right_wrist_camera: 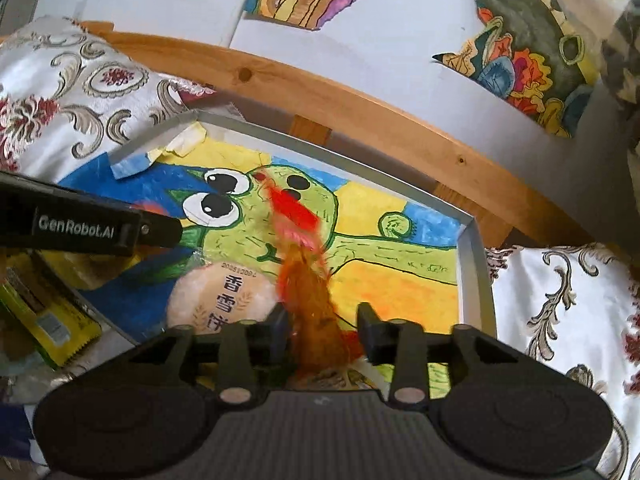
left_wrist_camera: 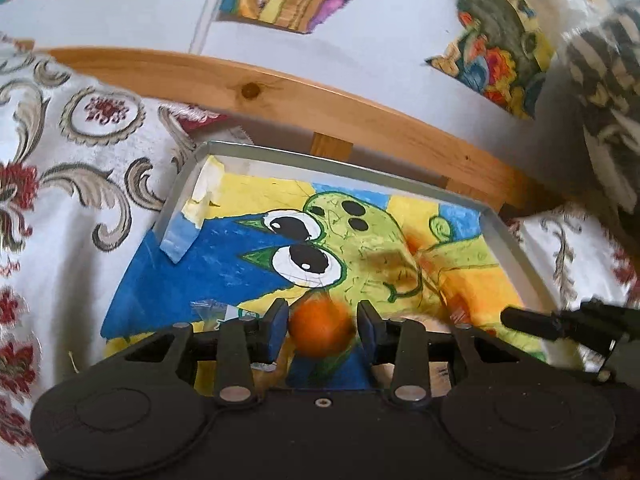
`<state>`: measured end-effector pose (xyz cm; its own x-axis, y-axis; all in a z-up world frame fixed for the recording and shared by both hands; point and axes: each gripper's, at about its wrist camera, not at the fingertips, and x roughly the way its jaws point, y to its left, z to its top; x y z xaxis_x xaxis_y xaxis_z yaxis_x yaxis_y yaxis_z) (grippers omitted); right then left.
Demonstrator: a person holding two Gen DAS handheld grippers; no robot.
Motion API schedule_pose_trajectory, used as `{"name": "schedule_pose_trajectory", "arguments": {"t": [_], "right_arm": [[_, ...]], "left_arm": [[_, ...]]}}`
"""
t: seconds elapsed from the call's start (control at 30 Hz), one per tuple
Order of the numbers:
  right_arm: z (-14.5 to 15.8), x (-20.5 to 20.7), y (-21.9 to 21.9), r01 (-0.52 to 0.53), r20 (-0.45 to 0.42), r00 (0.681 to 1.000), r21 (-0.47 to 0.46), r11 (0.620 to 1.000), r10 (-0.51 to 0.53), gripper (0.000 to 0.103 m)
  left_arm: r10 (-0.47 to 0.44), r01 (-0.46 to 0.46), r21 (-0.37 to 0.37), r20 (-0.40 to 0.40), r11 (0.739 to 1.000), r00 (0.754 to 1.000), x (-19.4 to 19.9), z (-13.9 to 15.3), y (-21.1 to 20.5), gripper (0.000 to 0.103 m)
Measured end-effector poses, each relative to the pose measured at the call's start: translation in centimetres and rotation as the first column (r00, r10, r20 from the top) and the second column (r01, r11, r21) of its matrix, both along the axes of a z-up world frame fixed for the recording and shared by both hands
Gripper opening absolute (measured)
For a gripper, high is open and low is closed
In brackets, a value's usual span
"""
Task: Organize snacks
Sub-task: 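Lift the red packet with the right tool into the tray while the left tool carries the orange there, then open both tools and withdraw them from the tray back over the bed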
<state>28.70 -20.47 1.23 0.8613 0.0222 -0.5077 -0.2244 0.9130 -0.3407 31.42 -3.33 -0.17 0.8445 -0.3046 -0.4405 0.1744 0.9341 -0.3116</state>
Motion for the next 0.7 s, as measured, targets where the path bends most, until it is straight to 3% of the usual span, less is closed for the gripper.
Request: {"name": "schedule_pose_trajectory", "arguments": {"t": [0.27, 0.33, 0.6, 0.7], "right_arm": [[1.1, -1.7, -0.5, 0.004, 0.045, 0.999, 0.065, 0.998, -0.007, 0.082], [1.8, -2.4, -0.8, 0.012, 0.074, 0.997, 0.084, 0.996, -0.018, 0.084], [5.6, -5.6, -2.5, 0.013, 0.182, 0.982, 0.208, 0.978, -0.052, 0.103], [7.2, -7.4, -2.6, 0.015, 0.232, 0.971, 0.214, 0.977, -0.065, 0.103]], "left_arm": [[0.038, -0.037, -0.025, 0.013, 0.999, 0.999, -0.9, 1.2, 0.7, 0.071], [0.050, -0.050, -0.025, 0.024, 0.998, 0.998, -1.4, 1.8, 0.8, 0.081], [0.070, -0.068, -0.023, 0.095, 0.997, 0.993, -4.3, 5.1, 1.0, 0.101], [0.075, -0.074, -0.015, 0.128, 0.997, 0.989, -5.8, 6.5, 1.0, 0.102]]}}
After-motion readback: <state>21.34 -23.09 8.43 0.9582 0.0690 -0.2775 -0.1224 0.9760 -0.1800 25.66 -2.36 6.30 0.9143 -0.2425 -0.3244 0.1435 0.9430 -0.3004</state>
